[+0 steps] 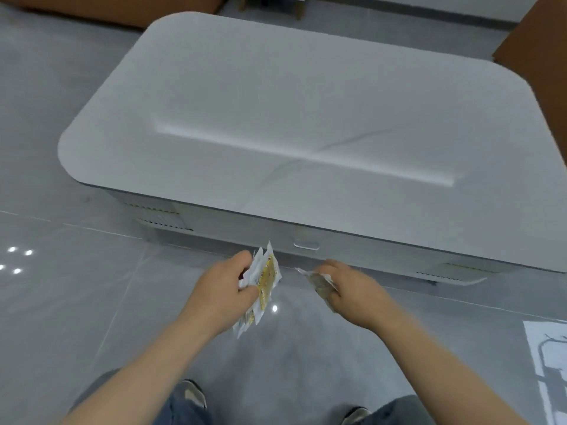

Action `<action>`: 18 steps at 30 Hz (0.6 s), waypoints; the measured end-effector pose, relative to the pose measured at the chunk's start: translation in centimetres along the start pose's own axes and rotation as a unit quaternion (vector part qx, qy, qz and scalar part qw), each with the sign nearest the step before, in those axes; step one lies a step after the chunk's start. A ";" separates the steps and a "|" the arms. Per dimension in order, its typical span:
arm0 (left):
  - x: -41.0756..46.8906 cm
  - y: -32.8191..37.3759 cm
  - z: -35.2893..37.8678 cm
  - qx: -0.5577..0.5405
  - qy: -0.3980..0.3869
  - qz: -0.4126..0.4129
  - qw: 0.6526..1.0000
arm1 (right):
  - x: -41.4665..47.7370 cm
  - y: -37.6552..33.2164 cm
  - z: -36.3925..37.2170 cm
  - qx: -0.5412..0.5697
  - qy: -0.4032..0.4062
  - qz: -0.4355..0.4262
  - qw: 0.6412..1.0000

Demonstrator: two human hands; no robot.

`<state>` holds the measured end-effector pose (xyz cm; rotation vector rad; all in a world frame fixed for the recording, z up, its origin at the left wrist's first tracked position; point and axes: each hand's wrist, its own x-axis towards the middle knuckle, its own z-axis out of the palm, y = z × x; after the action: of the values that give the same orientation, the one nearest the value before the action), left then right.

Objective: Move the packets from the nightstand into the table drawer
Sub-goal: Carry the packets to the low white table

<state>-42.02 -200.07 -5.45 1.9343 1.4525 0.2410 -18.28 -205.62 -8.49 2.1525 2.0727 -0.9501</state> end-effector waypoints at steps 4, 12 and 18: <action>2.5 -4.4 4.6 0.042 -0.005 0.025 0.999 | 3.5 3.0 4.5 -0.042 -0.007 -0.011 0.999; 0.4 -9.5 8.6 -0.007 0.007 0.037 0.999 | 3.1 3.8 9.8 -0.063 0.013 -0.026 0.998; 0.0 -10.6 8.2 -0.018 -0.004 0.081 0.997 | 4.0 2.5 11.4 -0.125 0.041 -0.008 0.991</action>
<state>-45.86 -202.08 -18.07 2.0240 1.2782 0.3303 -20.94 -206.97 -20.49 2.0812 2.1155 -0.5750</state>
